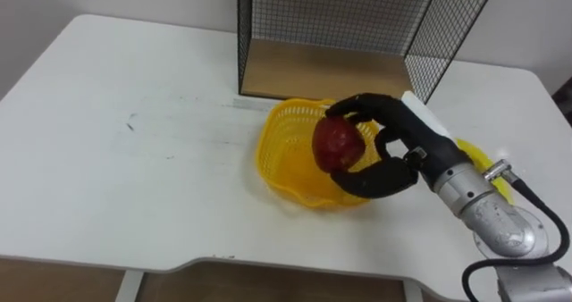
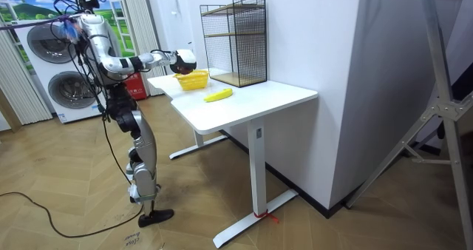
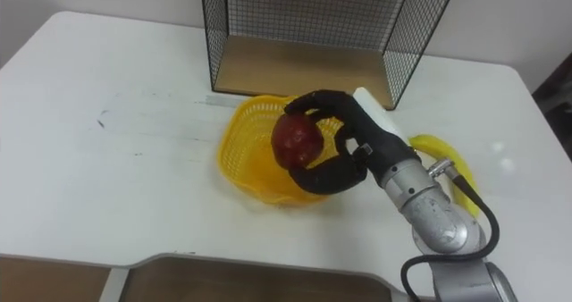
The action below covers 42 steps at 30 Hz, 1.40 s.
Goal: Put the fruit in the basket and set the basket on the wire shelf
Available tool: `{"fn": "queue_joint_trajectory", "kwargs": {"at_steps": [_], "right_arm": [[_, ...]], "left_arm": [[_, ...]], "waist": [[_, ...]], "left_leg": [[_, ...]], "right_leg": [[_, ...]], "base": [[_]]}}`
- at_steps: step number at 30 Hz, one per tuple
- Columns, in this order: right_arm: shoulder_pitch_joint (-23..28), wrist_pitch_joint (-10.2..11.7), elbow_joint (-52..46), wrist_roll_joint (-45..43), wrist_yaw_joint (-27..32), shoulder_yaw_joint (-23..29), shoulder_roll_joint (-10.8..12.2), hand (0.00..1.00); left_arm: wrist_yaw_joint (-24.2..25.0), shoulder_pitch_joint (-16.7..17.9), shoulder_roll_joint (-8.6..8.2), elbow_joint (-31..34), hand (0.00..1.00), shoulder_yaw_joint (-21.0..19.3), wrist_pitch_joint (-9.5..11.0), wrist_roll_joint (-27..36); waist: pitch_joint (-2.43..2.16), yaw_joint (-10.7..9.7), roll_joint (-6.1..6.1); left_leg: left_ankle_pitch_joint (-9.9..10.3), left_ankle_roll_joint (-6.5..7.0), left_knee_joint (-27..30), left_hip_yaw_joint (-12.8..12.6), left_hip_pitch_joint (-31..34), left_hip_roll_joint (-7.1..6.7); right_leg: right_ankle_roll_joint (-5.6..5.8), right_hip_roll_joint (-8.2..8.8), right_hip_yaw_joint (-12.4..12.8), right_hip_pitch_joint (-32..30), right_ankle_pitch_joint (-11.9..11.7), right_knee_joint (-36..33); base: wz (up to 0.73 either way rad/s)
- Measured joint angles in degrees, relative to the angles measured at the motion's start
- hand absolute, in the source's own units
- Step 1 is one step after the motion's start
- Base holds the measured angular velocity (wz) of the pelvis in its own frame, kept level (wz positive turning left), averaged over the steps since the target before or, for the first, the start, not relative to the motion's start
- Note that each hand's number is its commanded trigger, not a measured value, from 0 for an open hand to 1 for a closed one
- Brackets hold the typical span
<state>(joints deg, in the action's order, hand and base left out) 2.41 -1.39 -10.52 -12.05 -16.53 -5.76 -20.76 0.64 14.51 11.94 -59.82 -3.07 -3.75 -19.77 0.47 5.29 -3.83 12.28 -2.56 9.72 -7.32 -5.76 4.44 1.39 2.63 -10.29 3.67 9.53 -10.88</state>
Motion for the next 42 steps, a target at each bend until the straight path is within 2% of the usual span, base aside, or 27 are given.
{"fn": "queue_joint_trajectory", "kwargs": {"at_steps": [6,33,42], "right_arm": [[0.0,-1.2,0.6,0.0,-1.7,0.0,0.0,0.00],[0.0,-1.2,0.7,-0.7,-1.6,0.3,1.3,0.00],[-0.3,-1.0,0.7,1.1,-0.9,2.0,1.4,0.00]], "left_arm": [[0.0,-0.1,-0.03,0.7,0.00,0.0,-0.1,0.0],[0.0,0.4,-0.20,0.7,0.00,0.1,-0.1,0.0],[-0.1,0.7,-0.19,0.3,0.00,0.0,0.1,0.0]], "waist": [[-0.08,0.6,-0.01],[-0.19,-0.5,0.11],[-0.36,-0.5,-0.38]], "left_leg": [[0.0,0.00,0.1,0.0,0.1,-0.01],[0.0,0.00,0.1,0.1,0.1,-0.06],[0.0,0.00,0.1,0.1,0.1,-0.07]], "right_leg": [[0.00,0.01,0.0,-0.1,0.0,0.0],[0.01,0.06,0.0,0.1,0.0,0.0],[0.01,0.05,0.0,0.1,0.0,0.1]], "base": [[0.00],[0.00],[0.00]]}}
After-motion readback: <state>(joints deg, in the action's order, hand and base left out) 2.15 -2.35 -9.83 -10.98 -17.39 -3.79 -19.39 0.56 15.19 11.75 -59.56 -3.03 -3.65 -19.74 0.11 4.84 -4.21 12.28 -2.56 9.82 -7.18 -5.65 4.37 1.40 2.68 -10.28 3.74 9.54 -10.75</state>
